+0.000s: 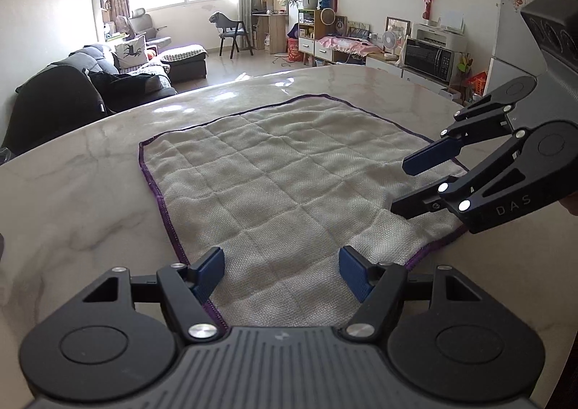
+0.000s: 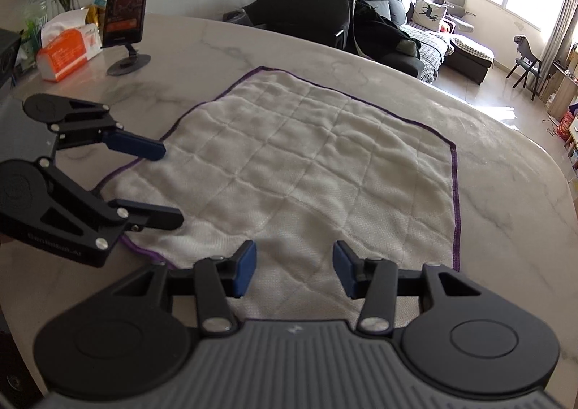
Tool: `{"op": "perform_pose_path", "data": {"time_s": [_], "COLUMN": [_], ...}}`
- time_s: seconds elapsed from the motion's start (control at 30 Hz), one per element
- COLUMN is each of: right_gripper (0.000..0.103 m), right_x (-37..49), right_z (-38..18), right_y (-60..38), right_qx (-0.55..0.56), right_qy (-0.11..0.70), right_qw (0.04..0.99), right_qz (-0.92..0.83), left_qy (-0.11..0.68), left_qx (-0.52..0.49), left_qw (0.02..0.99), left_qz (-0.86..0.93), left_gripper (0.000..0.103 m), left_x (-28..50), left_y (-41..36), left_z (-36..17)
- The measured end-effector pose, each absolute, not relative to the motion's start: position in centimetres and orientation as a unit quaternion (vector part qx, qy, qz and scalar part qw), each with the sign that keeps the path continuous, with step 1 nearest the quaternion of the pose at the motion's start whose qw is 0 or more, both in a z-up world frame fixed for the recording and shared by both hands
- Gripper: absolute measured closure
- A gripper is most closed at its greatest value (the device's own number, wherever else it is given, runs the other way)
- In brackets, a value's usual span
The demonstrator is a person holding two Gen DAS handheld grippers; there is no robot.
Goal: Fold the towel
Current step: 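Move both open tools toward the purple-bordered edges of the towel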
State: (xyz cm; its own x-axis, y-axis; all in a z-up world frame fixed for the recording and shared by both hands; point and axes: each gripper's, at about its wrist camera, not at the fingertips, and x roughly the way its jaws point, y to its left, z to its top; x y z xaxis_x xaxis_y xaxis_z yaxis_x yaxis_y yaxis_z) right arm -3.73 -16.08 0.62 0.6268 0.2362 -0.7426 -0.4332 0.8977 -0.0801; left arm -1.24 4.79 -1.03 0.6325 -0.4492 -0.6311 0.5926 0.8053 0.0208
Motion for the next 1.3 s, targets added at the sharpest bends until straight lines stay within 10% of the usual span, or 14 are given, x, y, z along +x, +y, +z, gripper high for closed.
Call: {"op": "perform_pose_path", "data": {"time_s": [1.3], "right_gripper": [0.045], "right_x": [-0.3], "right_z": [2.9], "right_y": [-23.7], "right_qx": [-0.086], "right_qy": [0.375], "right_qw": [0.906], "right_qz": [0.175], "left_qy": [0.325], "left_qx": [0.088], "left_qw": [0.897], "left_qz": [-0.286], "left_gripper": [0.021], "left_x": [4.0], "left_y": [6.7], "left_z": [1.8]}}
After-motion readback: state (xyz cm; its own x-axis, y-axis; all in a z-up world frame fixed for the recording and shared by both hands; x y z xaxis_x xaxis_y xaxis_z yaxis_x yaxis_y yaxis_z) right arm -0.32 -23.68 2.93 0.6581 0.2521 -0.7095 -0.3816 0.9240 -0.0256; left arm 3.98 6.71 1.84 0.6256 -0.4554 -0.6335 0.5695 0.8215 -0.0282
